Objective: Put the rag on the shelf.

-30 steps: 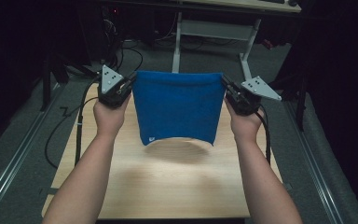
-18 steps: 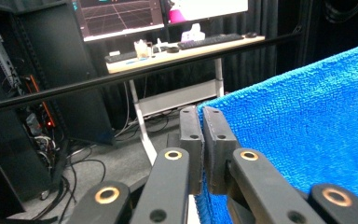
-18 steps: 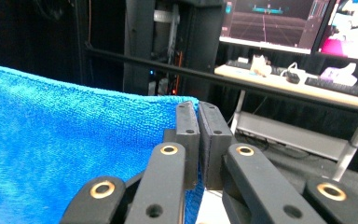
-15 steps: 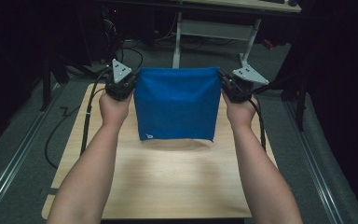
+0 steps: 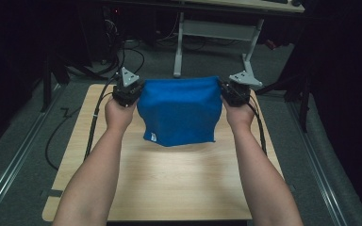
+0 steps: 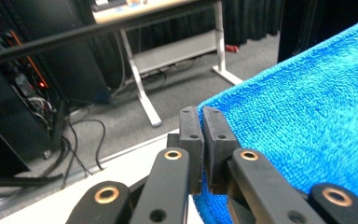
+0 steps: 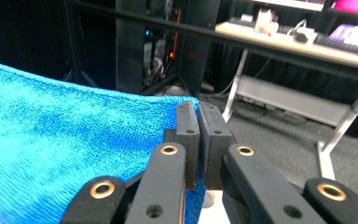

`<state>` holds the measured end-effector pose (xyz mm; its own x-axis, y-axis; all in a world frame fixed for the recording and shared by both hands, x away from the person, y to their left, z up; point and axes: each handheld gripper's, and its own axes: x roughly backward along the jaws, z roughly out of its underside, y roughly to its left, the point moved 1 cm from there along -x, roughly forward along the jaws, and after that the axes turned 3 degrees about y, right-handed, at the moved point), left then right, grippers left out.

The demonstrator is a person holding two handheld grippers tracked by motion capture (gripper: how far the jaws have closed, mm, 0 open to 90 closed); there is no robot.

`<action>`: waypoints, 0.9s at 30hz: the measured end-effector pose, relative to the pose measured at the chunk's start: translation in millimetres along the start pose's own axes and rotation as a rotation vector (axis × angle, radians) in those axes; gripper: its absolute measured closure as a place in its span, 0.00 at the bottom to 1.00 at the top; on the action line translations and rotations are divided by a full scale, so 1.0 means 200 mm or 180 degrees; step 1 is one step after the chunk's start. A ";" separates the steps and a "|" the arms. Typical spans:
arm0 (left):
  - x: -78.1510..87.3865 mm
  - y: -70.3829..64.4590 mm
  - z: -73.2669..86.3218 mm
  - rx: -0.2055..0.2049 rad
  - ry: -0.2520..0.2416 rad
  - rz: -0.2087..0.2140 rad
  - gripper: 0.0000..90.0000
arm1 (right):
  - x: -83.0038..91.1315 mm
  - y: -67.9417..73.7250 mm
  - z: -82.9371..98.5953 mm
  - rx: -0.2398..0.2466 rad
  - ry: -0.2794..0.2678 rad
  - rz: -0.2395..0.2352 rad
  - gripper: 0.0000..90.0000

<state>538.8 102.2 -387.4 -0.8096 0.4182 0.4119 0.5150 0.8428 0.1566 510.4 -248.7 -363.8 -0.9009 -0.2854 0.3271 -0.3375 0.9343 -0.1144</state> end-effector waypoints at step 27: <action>-0.10 -0.12 0.41 0.0264 0.0375 0.0546 0.97 | -0.12 0.12 0.49 -0.0194 0.0496 -0.0328 0.98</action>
<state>519.8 100.8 -472.8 -0.6712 0.5194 0.5289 0.6135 0.7897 0.0029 496.9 -239.9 -466.2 -0.8077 -0.3481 0.4759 -0.4043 0.9145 -0.0173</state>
